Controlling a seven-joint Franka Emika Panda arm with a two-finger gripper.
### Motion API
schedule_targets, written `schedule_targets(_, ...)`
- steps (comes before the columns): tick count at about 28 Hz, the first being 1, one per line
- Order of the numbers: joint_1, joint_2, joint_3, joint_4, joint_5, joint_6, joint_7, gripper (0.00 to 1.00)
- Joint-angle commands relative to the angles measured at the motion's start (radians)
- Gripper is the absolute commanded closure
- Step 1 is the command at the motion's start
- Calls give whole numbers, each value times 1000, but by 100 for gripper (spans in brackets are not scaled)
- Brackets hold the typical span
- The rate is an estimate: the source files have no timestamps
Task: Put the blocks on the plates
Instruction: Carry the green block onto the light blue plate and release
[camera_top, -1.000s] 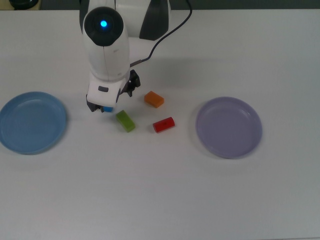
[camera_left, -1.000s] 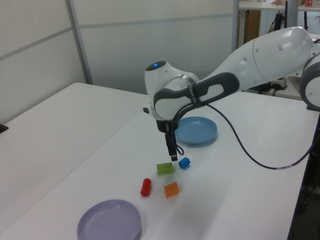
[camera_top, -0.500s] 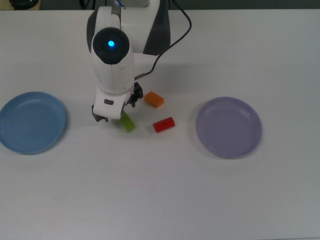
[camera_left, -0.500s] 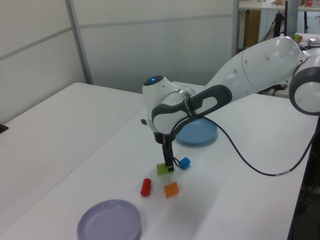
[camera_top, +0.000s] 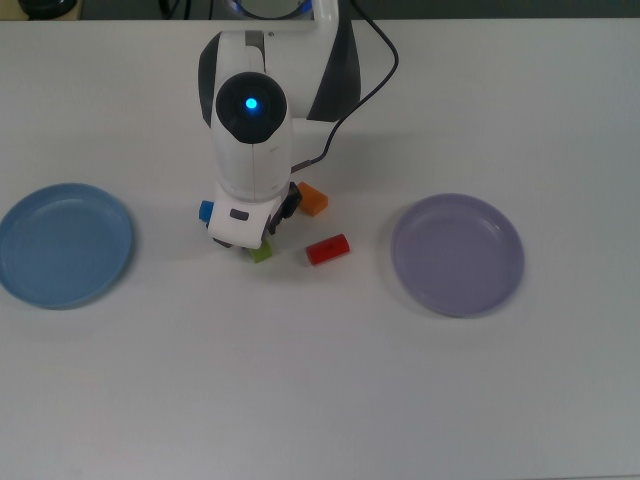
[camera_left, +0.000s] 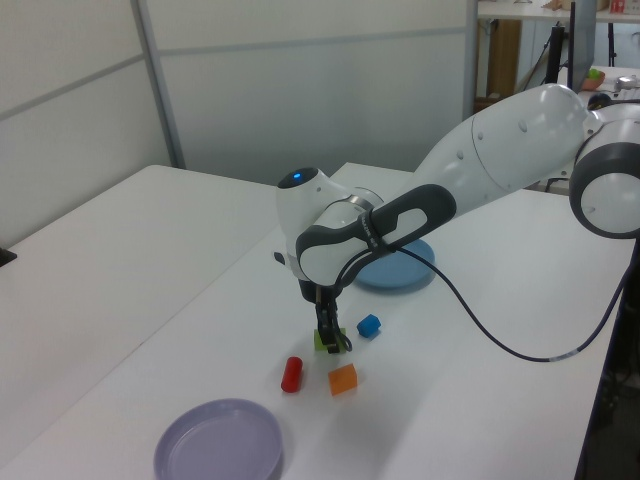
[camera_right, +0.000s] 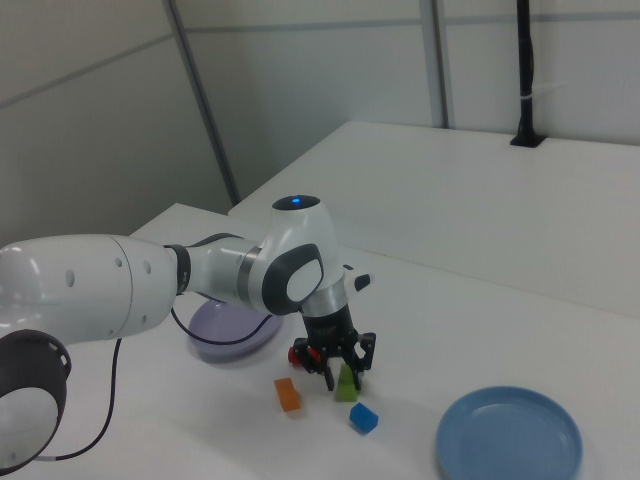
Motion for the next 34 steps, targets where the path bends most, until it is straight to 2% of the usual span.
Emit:
schedule_targets(1,-9,-7,-7,20,-3,14,27,100)
schedule_targets(10,-33,-31,-11,24,0,11,24,100)
schedule_targets(15,-93,-70,-10,25,3,6,21,100)
schedule_targets(17,-124,-70,-10,57,12,-6,21,100)
schedule_targets(25,-239,-60,-11,103,43,-15,19,100)
schedule_targets(34,-356,-24,-11,103,81,-4,25,100)
